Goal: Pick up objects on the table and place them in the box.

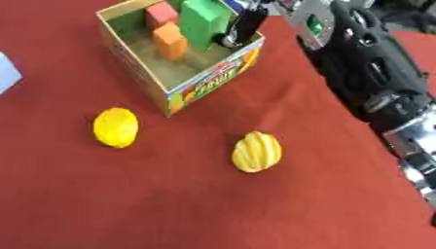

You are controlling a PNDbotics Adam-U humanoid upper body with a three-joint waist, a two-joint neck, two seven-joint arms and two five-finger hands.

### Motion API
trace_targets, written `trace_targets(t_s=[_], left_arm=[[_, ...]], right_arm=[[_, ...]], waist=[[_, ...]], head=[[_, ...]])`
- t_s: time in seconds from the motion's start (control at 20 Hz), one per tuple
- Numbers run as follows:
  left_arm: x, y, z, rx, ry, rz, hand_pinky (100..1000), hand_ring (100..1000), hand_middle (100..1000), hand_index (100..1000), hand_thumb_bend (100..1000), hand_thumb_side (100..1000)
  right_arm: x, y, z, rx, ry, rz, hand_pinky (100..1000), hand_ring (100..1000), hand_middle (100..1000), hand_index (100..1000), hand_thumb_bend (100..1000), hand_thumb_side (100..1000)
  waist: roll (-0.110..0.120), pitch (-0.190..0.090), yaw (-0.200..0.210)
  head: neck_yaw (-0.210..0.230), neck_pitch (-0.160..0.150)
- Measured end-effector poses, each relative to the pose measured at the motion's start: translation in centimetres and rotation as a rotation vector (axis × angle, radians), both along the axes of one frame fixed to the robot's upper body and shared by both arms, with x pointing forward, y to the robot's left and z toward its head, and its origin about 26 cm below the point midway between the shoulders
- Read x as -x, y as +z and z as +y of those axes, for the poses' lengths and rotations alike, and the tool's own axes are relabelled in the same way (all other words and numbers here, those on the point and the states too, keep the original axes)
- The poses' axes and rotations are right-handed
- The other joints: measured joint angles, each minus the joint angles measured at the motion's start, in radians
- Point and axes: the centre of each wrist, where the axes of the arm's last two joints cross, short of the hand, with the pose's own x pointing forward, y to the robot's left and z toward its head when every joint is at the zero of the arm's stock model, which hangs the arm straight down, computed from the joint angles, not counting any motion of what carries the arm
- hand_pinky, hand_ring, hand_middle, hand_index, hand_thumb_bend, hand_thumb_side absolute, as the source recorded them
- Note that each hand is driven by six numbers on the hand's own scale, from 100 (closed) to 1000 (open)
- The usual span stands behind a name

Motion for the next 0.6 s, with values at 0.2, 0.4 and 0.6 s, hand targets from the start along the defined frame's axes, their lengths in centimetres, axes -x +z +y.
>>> trace_targets(t_s=[0.2,0.4,0.6], left_arm=[[0.00,0.00,0.00,0.000,0.000,0.000,757,567,552,815,100,502],[0.00,0.00,0.00,0.000,0.000,0.000,757,567,552,815,100,501],[-0.01,-0.01,-0.03,-0.001,-0.001,0.003,757,567,551,816,100,498]], right_arm=[[-0.02,-0.24,-0.09,-0.018,-0.006,-0.003,930,995,895,956,238,100],[0.07,-0.23,-0.02,-0.027,-0.006,-0.006,950,1000,924,975,320,100],[0.08,-0.22,-0.01,-0.022,-0.019,-0.009,978,1000,951,1000,428,191]], waist=[[0.000,-0.001,-0.001],[0.000,-0.002,-0.003],[0.000,-0.002,-0.002]], head=[[0.000,0.000],[0.001,0.000],[0.001,0.001]])
